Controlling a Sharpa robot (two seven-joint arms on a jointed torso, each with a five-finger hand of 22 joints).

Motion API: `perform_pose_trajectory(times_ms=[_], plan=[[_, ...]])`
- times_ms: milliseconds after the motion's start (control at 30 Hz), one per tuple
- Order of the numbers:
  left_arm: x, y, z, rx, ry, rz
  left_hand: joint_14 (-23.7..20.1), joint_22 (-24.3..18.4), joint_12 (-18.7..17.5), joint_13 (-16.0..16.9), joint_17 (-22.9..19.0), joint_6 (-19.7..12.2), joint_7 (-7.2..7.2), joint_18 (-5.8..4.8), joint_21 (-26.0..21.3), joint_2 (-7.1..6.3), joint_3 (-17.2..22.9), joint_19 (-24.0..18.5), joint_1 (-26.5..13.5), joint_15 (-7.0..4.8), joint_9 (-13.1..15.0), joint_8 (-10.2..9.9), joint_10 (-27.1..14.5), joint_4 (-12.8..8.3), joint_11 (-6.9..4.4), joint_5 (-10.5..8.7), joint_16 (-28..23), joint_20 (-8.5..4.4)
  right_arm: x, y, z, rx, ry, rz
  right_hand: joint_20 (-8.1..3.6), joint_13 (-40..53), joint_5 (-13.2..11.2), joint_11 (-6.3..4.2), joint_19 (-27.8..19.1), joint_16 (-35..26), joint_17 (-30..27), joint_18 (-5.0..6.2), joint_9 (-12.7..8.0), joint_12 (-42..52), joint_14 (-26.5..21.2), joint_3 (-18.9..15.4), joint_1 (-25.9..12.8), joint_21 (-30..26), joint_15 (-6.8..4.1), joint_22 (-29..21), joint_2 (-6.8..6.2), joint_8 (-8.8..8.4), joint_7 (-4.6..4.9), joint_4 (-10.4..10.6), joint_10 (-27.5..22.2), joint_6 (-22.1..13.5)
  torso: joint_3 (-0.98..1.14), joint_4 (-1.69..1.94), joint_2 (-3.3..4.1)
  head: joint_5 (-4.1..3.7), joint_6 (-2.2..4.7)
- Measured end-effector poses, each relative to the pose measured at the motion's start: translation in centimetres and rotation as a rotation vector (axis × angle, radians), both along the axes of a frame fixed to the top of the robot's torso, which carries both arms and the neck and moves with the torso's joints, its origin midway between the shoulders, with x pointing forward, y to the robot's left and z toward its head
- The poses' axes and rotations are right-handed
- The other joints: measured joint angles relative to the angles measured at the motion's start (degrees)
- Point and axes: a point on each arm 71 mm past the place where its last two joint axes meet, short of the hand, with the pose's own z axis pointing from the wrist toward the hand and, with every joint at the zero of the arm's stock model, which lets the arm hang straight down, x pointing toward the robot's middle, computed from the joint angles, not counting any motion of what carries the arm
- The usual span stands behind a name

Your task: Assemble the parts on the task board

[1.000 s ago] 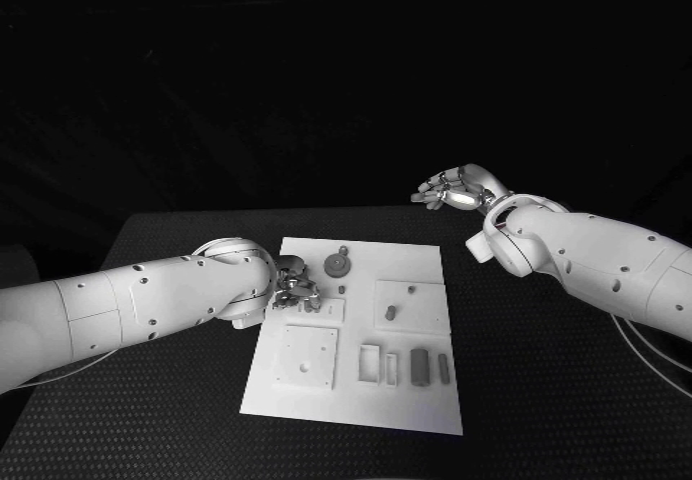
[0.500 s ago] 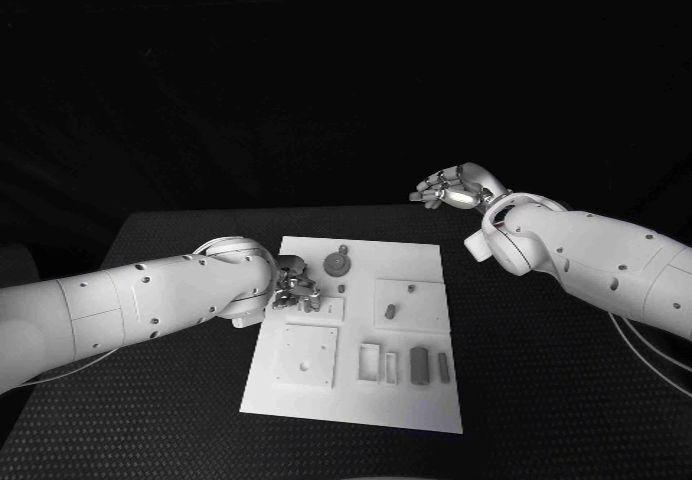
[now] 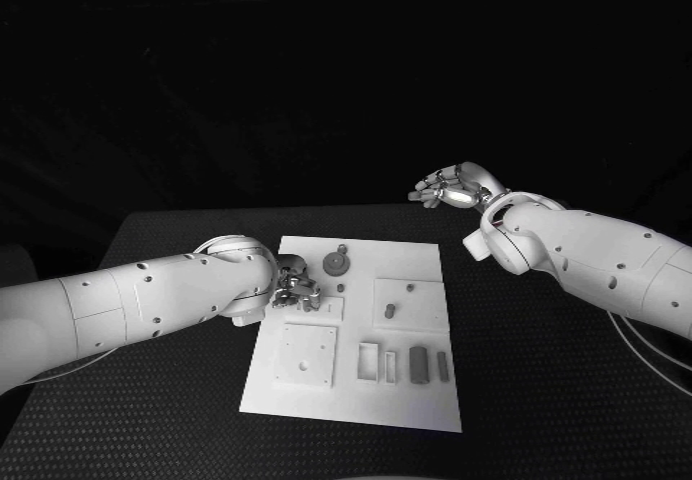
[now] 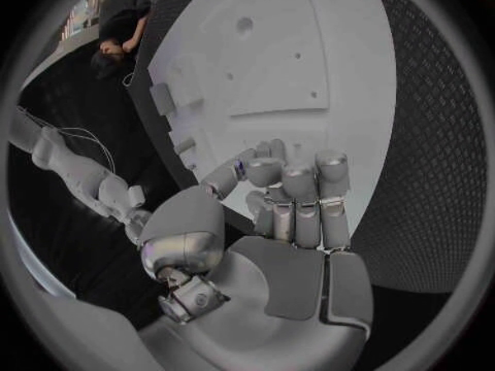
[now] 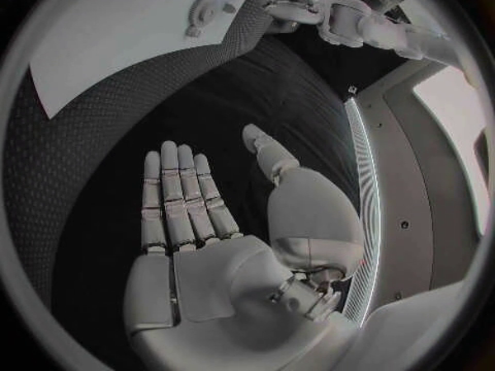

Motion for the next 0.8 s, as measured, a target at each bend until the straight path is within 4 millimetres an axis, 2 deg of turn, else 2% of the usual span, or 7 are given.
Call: perform_pose_trajectory(times_ms=[600,800], plan=[[0.03,-0.44,-0.09,0.017,-0.008,-0.017,0.49,0.04,0.0,-0.79,-0.29,0.62,-0.58,-0.02,0.0,-0.44,-0.21,0.01,-0.44,-0.33,0.6,1.12,0.4,0.76,-0.4,-1.32,0.79,0.01,0.01,0.18,-0.02,0.001,0.002,0.004,0.42,-0.48,0.67,0.0,0.01,0.0,-0.28,0.0,-0.11,0.0,0.0,0.0,0.0,0.0,-0.01,0.05,0.0,0.24,0.0,0.0,0.0,0.0,0.01,0.04,0.0,-0.14,-0.16],[0.04,-0.54,-0.12,0.022,-0.011,-0.021,0.75,0.03,0.25,-1.12,-0.43,0.63,-0.57,-0.03,0.0,-0.44,-0.24,-0.32,-0.43,-0.25,1.06,2.0,0.61,0.82,-0.61,-0.85,0.84,0.08,0.01,0.28,-0.03,0.001,0.003,0.007,0.42,-0.54,0.67,0.0,0.01,0.0,-0.29,0.0,-0.17,0.0,0.0,0.0,0.0,0.0,-0.01,0.1,0.0,0.24,0.0,0.0,0.0,0.0,0.01,0.04,0.0,-0.14,-0.28]])
